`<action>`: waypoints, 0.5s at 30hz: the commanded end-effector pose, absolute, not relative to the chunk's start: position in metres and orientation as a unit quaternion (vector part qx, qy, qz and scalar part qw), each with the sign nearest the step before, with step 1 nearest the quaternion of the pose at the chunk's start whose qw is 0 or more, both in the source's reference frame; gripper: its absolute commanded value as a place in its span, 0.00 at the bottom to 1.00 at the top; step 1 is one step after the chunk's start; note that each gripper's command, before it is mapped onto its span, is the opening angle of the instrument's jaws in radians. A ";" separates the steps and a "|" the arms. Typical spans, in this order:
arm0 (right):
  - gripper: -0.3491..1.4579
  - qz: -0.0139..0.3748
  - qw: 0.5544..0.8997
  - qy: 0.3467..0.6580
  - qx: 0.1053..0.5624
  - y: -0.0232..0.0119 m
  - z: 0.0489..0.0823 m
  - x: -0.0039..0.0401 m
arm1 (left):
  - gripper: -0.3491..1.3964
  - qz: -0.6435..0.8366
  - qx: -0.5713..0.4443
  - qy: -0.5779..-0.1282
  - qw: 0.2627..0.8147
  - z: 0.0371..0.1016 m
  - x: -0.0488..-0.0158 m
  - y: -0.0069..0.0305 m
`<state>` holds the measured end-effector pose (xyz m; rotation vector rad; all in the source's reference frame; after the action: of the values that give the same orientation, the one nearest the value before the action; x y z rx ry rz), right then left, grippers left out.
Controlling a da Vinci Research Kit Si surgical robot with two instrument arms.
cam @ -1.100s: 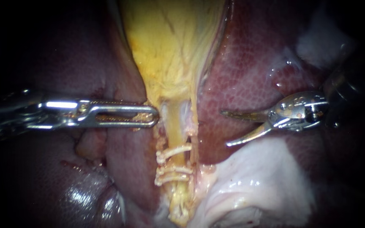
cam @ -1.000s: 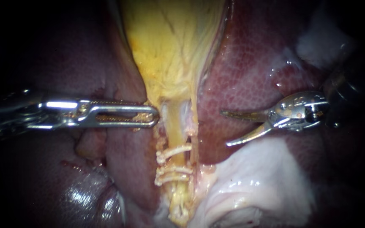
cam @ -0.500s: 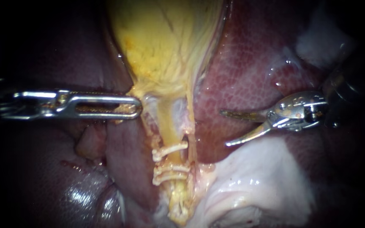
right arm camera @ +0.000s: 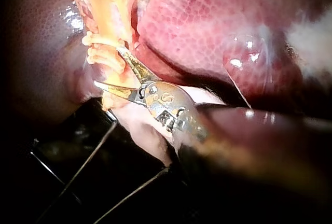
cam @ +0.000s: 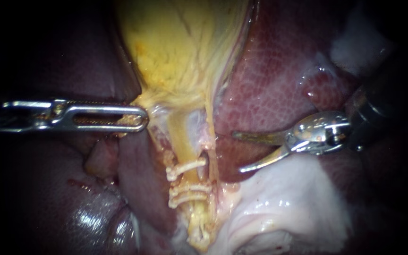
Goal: Go to the cutting position left tube
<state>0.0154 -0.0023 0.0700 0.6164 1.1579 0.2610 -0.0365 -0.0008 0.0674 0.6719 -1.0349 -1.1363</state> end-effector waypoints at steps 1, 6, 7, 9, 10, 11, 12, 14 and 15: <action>0.99 0.121 0.784 0.535 0.291 -0.0027 0.0704 0.0157 | 0.00 -0.504 0.297 -0.459 0.669 0.0677 -0.0365 -0.0007; 0.99 0.120 0.783 0.525 0.309 -0.0046 0.0727 0.0169 | 0.00 -0.505 0.296 -0.459 0.669 0.0678 -0.0363 -0.0007; 0.99 0.120 0.783 0.523 0.314 -0.0050 0.0732 0.0171 | 0.00 -0.505 0.296 -0.459 0.669 0.0677 -0.0362 -0.0007; 0.99 0.120 0.784 0.518 0.321 -0.0057 0.0743 0.0174 | 0.00 -0.505 0.296 -0.459 0.669 0.0677 -0.0362 -0.0007; 0.99 0.119 0.784 0.517 0.323 -0.0060 0.0747 0.0175 | 0.00 -0.505 0.296 -0.459 0.669 0.0677 -0.0362 -0.0007; 0.99 0.120 0.784 0.512 0.329 -0.0064 0.0753 0.0176 | 0.00 -0.505 0.296 -0.459 0.669 0.0677 -0.0362 -0.0007; 0.99 0.119 0.784 0.511 0.331 -0.0066 0.0757 0.0176 | 0.00 -0.505 0.296 -0.459 0.669 0.0677 -0.0362 -0.0007; 0.99 0.120 0.783 0.509 0.336 -0.0071 0.0764 0.0177 | 0.00 -0.505 0.296 -0.459 0.669 0.0677 -0.0362 -0.0007; 0.99 0.121 0.784 0.505 0.340 -0.0073 0.0768 0.0176 | 0.00 -0.505 0.296 -0.459 0.669 0.0677 -0.0361 -0.0007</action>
<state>0.0177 -0.0076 0.0771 0.7359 1.0890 0.2594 -0.0361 -0.0007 0.0678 0.6678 -1.0339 -1.1388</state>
